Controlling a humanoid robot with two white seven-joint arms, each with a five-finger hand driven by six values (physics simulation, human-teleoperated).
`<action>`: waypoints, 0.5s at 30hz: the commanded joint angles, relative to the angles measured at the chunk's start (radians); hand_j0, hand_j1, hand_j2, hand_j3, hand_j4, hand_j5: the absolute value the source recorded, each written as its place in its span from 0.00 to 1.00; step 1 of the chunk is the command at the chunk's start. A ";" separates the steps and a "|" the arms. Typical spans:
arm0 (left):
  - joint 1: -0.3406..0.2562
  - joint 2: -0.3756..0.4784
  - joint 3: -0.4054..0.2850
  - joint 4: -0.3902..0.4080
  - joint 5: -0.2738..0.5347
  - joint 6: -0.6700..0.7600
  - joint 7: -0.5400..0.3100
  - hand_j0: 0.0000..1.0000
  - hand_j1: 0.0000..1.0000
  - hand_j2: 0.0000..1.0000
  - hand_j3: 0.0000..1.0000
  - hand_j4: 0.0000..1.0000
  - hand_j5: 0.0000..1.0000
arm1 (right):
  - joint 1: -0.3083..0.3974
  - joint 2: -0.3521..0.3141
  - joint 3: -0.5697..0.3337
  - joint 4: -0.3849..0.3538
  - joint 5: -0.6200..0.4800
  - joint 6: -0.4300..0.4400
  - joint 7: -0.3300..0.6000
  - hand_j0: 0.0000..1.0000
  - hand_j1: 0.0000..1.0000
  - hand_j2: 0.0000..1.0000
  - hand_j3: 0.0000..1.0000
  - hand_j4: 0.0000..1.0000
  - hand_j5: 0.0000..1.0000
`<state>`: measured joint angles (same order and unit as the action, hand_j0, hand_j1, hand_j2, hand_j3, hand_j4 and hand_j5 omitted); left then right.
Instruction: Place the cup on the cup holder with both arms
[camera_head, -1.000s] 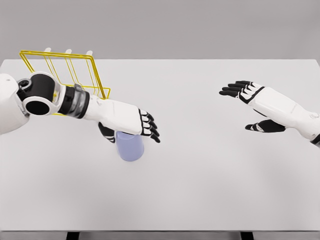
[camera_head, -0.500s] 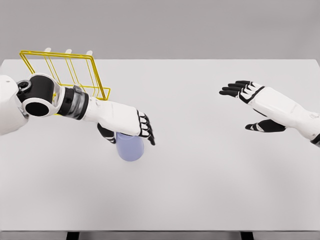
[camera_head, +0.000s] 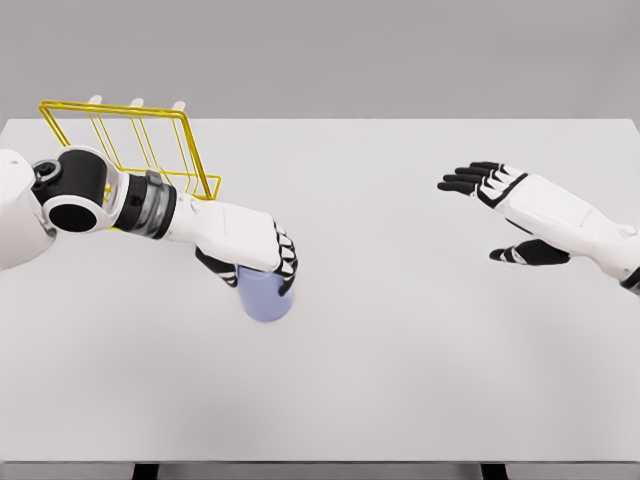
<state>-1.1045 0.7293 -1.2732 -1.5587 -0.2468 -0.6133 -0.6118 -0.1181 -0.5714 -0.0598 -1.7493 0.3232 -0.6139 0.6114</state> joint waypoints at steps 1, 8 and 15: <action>0.000 0.005 0.002 -0.001 0.008 0.002 0.001 0.47 0.47 0.47 0.47 0.47 0.47 | 0.000 -0.001 0.000 -0.001 -0.007 0.003 -0.001 1.00 1.00 1.00 1.00 1.00 1.00; -0.008 0.068 0.018 -0.050 0.030 0.002 0.001 0.47 0.47 0.47 0.47 0.47 0.47 | 0.000 0.001 0.003 -0.001 -0.007 0.003 -0.001 1.00 1.00 1.00 1.00 1.00 1.00; -0.040 0.111 0.026 -0.086 0.078 0.002 0.001 0.47 0.47 0.47 0.47 0.47 0.47 | 0.000 -0.001 0.003 -0.001 -0.007 0.003 -0.001 1.00 1.00 1.00 1.00 1.00 1.00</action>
<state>-1.1443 0.8302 -1.2524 -1.6374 -0.1863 -0.6134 -0.6116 -0.1181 -0.5712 -0.0569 -1.7499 0.3232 -0.6139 0.6114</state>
